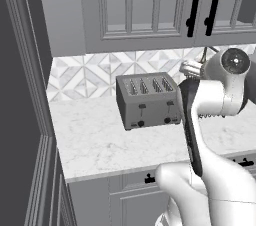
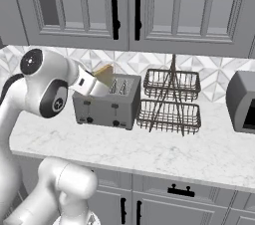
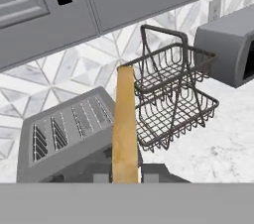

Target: Start the toaster. Once the lever pops up, take the bread to the plate on the dining counter.

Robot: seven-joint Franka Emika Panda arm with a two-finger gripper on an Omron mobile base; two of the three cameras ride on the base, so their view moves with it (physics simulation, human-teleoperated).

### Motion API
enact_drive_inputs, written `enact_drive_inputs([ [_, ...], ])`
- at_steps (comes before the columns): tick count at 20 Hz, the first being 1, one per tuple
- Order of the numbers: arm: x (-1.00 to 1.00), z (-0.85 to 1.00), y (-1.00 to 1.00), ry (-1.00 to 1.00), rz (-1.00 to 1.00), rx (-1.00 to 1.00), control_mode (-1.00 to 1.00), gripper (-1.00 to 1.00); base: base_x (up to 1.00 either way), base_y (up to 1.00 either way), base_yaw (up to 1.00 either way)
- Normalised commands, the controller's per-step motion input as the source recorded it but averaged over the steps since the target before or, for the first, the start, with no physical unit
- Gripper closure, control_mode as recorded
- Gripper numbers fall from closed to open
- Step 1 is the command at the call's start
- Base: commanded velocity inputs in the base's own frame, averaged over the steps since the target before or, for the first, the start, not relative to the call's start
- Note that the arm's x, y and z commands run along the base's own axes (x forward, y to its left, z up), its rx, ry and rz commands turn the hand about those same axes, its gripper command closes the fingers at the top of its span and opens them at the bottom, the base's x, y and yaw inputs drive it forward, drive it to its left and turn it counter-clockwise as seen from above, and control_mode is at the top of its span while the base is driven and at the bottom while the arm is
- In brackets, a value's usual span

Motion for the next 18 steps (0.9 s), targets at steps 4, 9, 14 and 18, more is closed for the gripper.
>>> enact_drive_inputs([
  [4, -0.53, 0.06, 0.0, 0.29, 0.01, 0.0, -1.0, 1.0, 0.0, 0.0, 0.0],
  [9, -0.43, 0.01, 0.03, 0.23, 0.06, 0.0, -1.0, 1.0, 0.0, 0.0, 0.0],
  [14, -0.35, -0.02, 0.18, 0.17, 0.11, 0.0, -1.0, 1.0, 0.0, 0.0, 0.0],
  [18, -0.31, -0.03, 0.16, 0.02, 0.02, 0.0, 1.0, 1.0, -0.48, 0.03, 0.0],
])
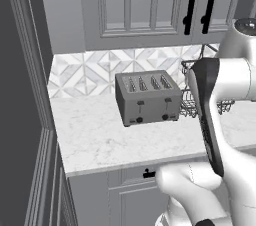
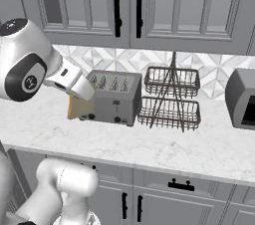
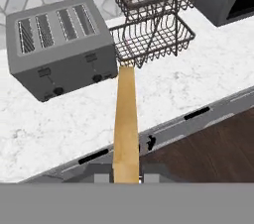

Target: Start the toaster. Once the lever pops up, take the bread to the plate on the dining counter.

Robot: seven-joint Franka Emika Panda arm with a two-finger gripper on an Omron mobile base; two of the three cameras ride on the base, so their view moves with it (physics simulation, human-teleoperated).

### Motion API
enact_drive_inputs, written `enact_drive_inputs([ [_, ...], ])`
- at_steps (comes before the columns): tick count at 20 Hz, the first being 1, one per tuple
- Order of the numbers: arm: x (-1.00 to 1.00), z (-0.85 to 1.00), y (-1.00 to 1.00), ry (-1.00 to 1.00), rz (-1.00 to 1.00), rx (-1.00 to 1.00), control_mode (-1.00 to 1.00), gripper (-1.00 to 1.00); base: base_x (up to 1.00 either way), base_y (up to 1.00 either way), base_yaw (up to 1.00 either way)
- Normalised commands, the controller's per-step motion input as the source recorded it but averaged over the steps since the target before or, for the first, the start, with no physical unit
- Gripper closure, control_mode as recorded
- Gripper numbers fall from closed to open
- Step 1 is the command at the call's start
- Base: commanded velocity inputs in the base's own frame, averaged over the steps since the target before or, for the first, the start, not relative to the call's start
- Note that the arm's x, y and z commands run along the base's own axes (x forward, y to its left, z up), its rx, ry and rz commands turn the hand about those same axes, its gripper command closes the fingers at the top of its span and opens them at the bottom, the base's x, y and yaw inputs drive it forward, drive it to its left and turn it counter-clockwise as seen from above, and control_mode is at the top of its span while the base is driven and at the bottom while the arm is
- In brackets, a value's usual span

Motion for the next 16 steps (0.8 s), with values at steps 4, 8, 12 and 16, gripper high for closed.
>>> enact_drive_inputs([
  [4, 0.0, 0.0, 0.0, 0.0, 0.0, 0.0, 1.0, 1.0, -1.0, -0.06, -0.14],
  [8, 0.0, 0.0, 0.0, 0.0, 0.0, 0.0, 1.0, 1.0, -0.27, -0.45, -0.59],
  [12, 0.0, 0.0, 0.0, 0.0, 0.0, 0.0, 1.0, 1.0, 0.0, -0.44, -0.76],
  [16, 0.0, 0.0, 0.0, 0.0, 0.0, 0.0, 1.0, 1.0, 0.0, -0.54, -0.76],
])
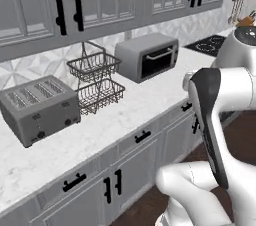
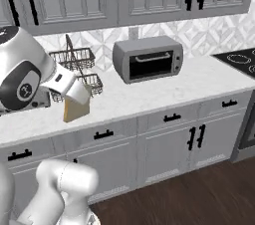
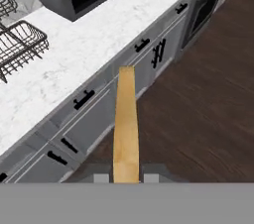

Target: Start the toaster. Once the lever pops up, take the bread to the plate on the dining counter.

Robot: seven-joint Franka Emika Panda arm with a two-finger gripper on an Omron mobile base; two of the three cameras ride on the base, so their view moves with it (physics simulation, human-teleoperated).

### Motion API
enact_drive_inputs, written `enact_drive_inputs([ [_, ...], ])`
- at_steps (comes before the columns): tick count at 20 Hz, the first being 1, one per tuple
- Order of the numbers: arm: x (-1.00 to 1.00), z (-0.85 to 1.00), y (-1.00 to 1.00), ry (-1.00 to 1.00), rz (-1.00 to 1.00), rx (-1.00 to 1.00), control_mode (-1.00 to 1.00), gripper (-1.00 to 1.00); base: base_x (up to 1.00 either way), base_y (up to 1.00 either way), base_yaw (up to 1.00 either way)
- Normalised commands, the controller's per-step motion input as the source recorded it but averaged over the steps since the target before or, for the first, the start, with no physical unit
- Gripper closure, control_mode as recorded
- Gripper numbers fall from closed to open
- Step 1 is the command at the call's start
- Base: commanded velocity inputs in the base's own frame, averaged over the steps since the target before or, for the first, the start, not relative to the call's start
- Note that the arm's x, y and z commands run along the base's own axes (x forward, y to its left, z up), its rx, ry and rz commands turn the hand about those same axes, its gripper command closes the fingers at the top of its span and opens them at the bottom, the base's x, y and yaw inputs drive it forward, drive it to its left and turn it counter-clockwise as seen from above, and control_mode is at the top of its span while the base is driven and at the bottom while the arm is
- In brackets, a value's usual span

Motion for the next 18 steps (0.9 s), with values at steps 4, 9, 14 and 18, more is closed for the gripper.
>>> enact_drive_inputs([
  [4, 0.0, 0.0, 0.0, 0.0, 0.0, 0.0, 1.0, 1.0, 0.02, -0.74, -0.69],
  [9, 0.0, 0.0, 0.0, 0.0, 0.0, 0.0, 1.0, 1.0, 0.43, -0.75, -0.55],
  [14, 0.0, 0.0, 0.0, 0.0, 0.0, 0.0, 1.0, 1.0, 0.9, -0.63, -0.4],
  [18, 0.0, 0.0, 0.0, 0.0, 0.0, 0.0, 1.0, 1.0, 0.96, -0.58, -0.42],
])
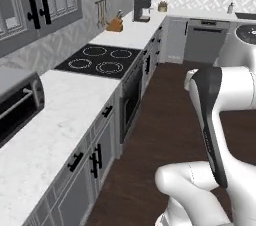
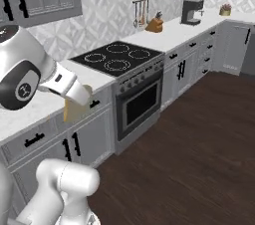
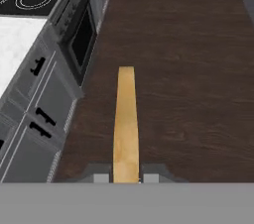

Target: Start the toaster. Once the lever pops up, take the bread to the plate on the dining counter.

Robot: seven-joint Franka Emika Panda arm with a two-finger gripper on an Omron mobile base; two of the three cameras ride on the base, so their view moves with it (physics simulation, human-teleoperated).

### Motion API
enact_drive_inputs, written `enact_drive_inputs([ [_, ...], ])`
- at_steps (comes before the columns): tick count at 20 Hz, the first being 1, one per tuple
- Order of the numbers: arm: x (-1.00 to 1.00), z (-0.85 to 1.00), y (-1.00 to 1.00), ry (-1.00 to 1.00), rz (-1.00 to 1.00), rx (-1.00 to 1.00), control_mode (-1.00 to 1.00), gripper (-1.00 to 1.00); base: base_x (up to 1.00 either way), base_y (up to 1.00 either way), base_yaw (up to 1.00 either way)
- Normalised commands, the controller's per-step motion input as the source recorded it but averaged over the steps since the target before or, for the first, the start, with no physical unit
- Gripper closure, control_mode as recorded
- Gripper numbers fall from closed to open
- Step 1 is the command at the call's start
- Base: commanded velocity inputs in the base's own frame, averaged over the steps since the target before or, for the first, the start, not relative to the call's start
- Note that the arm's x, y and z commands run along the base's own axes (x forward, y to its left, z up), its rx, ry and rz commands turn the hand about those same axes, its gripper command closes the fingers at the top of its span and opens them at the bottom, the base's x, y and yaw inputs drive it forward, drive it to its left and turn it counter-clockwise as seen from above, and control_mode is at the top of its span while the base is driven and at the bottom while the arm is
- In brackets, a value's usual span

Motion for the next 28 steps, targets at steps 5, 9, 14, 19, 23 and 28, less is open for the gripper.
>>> enact_drive_inputs([
  [5, 0.0, 0.0, 0.0, 0.0, 0.0, 0.0, 1.0, 1.0, 0.75, -0.57, -0.51],
  [9, 0.0, 0.0, 0.0, 0.0, 0.0, 0.0, 1.0, 1.0, 0.69, -0.65, -0.52],
  [14, 0.0, 0.0, 0.0, 0.0, 0.0, 0.0, 1.0, 1.0, 0.73, -0.75, -0.46],
  [19, 0.0, 0.0, 0.0, 0.0, 0.0, 0.0, 1.0, 1.0, 0.9, -0.67, -0.33],
  [23, 0.0, 0.0, 0.0, 0.0, 0.0, 0.0, 1.0, 1.0, 1.0, -0.59, -0.21],
  [28, 0.0, 0.0, 0.0, 0.0, 0.0, 0.0, 1.0, 1.0, 0.93, -0.66, -0.14],
])
